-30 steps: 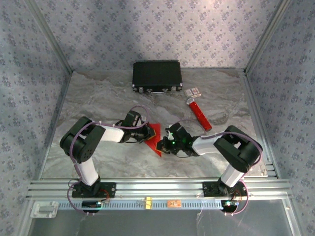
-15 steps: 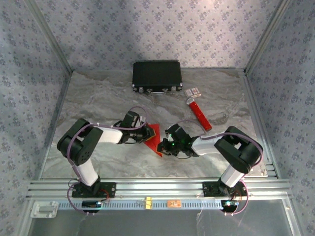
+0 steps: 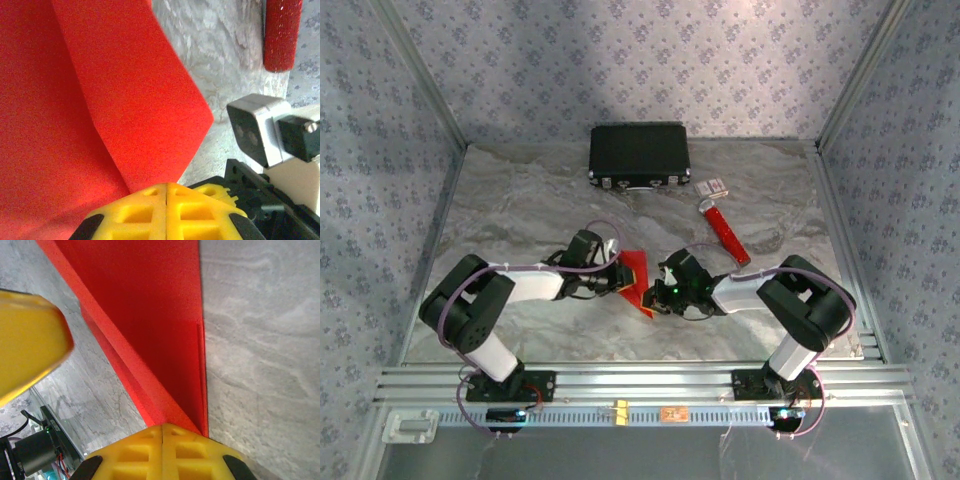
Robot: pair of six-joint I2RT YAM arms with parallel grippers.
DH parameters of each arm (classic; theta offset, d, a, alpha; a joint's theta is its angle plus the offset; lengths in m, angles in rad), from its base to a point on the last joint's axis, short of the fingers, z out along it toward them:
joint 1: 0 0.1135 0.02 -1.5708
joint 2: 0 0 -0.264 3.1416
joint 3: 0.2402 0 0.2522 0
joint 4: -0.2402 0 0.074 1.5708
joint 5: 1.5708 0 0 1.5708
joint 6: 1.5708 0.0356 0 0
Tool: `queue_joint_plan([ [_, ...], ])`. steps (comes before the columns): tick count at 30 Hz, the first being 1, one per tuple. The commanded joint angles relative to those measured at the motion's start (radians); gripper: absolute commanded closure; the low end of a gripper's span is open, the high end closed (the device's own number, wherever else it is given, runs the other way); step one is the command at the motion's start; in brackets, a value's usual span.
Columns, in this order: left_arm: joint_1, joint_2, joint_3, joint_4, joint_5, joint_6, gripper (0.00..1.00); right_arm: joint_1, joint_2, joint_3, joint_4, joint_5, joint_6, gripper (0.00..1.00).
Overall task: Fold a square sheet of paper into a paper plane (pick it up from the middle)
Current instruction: Fourth fold the wing at the center of the table.
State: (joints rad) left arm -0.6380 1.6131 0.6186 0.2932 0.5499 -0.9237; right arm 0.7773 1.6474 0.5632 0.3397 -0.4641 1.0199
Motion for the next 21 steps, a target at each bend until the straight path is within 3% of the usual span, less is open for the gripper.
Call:
queue_joint_plan([
  [1, -0.015, 0.041, 0.033, -0.021, 0.043, 0.042, 0.94, -0.007, 0.022, -0.023, -0.084, 0.018, -0.022, 0.99],
  [21, -0.035, 0.226, 0.133, -0.097, -0.031, 0.034, 0.95, -0.007, 0.014, -0.013, -0.082, 0.001, -0.035, 0.99],
])
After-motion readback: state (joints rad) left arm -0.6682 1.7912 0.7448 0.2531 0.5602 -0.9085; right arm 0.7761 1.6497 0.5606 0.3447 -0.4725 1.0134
